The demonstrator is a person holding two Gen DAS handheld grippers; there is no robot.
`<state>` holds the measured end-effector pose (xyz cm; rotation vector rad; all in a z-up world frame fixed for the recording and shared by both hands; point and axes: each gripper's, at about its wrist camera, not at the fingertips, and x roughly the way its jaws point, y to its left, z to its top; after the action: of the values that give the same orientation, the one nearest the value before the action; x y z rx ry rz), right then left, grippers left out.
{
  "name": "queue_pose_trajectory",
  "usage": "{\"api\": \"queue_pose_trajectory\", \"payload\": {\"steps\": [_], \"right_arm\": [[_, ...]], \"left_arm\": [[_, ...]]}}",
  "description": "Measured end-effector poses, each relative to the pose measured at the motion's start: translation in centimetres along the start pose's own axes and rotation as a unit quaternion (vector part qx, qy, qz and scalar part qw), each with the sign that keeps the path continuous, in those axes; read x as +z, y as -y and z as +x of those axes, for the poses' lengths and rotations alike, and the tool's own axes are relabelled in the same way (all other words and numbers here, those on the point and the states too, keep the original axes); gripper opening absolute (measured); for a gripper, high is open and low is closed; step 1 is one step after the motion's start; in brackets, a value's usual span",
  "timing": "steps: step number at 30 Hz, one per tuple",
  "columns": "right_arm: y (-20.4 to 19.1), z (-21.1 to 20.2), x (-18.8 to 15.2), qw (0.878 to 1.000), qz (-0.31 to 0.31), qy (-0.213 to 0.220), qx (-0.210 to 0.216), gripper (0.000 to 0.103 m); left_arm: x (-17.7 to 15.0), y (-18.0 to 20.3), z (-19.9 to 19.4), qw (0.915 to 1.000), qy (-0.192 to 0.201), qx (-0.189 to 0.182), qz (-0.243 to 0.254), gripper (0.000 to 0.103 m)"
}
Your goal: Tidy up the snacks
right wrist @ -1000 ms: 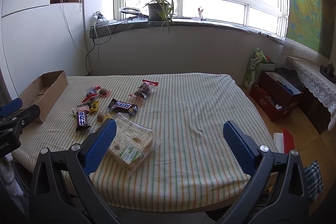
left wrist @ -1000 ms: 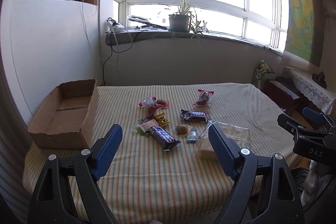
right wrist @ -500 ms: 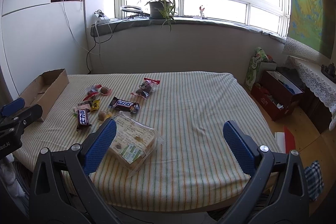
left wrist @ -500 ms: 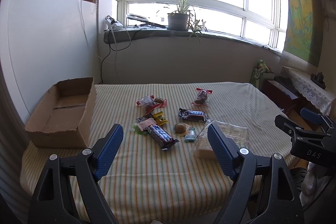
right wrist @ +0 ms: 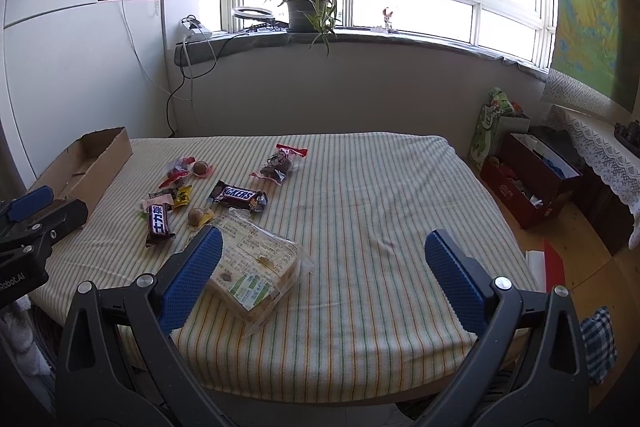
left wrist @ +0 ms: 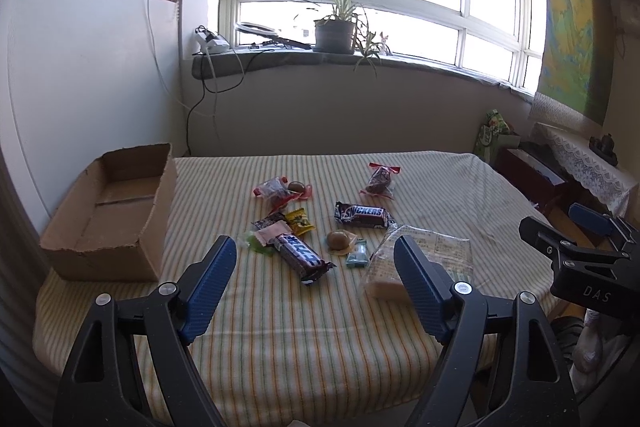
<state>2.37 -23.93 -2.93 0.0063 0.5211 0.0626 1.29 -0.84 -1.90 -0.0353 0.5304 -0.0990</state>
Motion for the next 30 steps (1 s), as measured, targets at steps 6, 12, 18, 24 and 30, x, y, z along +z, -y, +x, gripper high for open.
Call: {"api": "queue_pose_trajectory", "payload": {"steps": [6,12,18,24,30], "right_arm": [[0.0,0.5,-0.1,1.0,-0.002,-0.004,0.002,0.103],[0.2,1.0,-0.1,1.0,-0.002,-0.013,0.005,0.101],[0.3,1.5,0.0,1.0,-0.002,-0.018,0.006,0.101],[0.4,2.1,-0.1,1.0,-0.002,-0.025,0.006,0.1],[0.4,2.9,-0.4,0.999,0.0,-0.036,0.016,0.099]], "left_arm": [[0.0,0.1,0.6,1.0,-0.006,-0.004,0.0,0.08],[-0.2,0.2,1.3,0.9999,-0.012,-0.009,0.001,0.079],[-0.1,0.2,1.8,0.9998,-0.016,-0.014,0.001,0.079],[-0.4,0.2,2.4,0.9995,-0.024,-0.02,-0.001,0.078],[-0.6,0.1,3.3,0.9985,-0.038,-0.036,-0.011,0.076]]}}
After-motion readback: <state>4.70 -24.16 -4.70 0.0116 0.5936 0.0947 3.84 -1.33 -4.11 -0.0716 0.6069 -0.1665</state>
